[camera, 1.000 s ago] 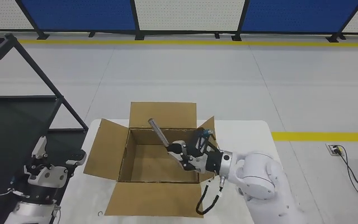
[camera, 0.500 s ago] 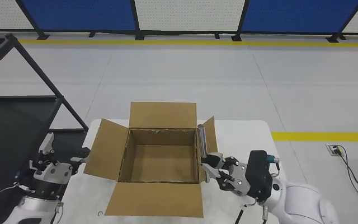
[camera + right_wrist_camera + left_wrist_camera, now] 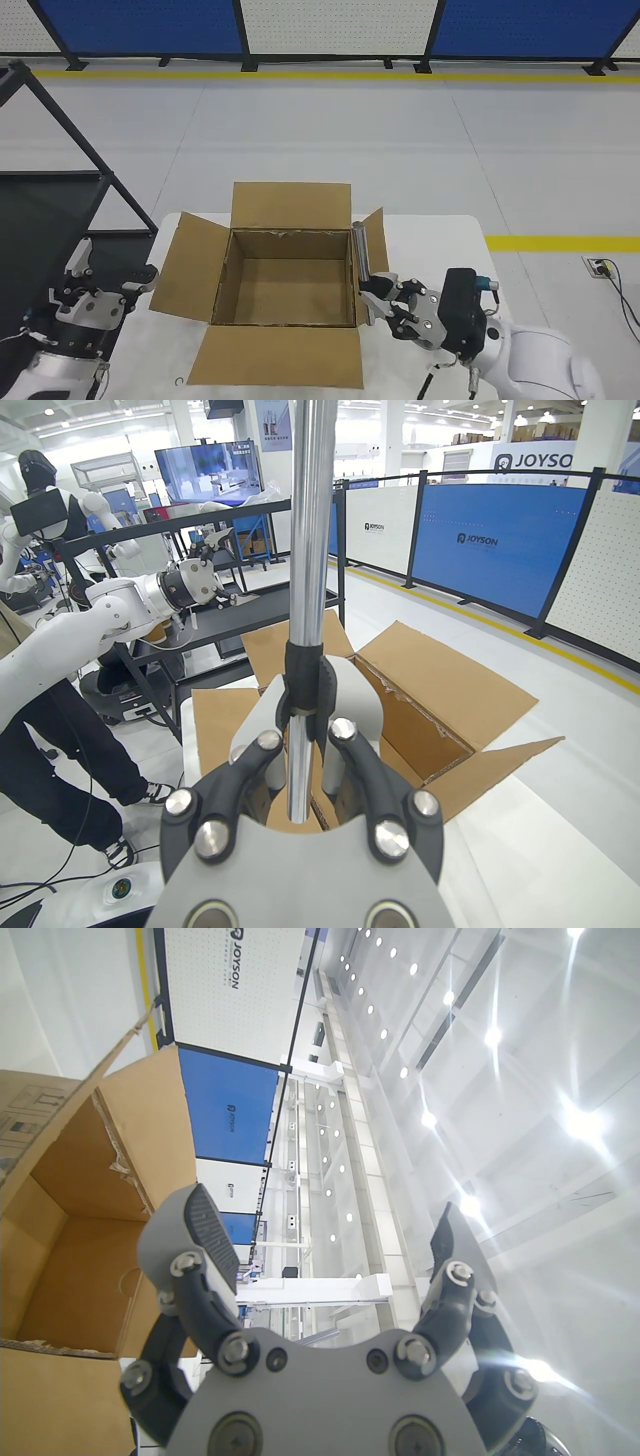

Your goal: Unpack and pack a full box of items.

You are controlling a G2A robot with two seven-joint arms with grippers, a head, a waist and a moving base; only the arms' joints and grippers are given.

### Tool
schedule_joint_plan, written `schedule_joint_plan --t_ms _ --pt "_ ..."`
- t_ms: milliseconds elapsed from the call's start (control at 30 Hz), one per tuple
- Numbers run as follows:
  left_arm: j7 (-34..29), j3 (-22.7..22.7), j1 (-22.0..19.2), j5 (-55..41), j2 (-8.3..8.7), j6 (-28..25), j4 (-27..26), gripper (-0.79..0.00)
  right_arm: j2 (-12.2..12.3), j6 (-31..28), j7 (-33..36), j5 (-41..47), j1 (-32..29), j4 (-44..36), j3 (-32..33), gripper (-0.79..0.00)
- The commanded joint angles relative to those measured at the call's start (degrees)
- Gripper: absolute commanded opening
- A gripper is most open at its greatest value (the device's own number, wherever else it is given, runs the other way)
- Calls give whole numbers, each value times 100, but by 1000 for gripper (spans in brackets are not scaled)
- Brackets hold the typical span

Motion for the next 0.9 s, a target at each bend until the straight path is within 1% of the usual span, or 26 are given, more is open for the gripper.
schedule_joint_plan --t_ms 0,133,233,367,567,700,867 --pt "30 -56 15 -106 -3 0 27 0 25 68 -39 -76 -56 -22 2 -785" --pt "16 -92 10 -144 2 20 64 0 89 84 -97 64 -314 36 270 -785" --pt "-38 -52 -18 -107 10 71 63 0 151 18 -206 349 -706 16 671 -785" --pt "-174 50 -107 -7 31 180 66 0 240 -116 -320 866 -1405 -63 1321 -785" --pt "-303 210 -223 136 54 281 79 0 350 -246 -225 1384 -2317 -80 2060 -785" --pt "-359 312 -284 207 66 320 44 0 416 -342 -8 1626 -2819 29 2307 -785" --pt "-345 358 -309 118 66 273 -27 0 488 -111 255 1868 -3097 415 2384 -785"
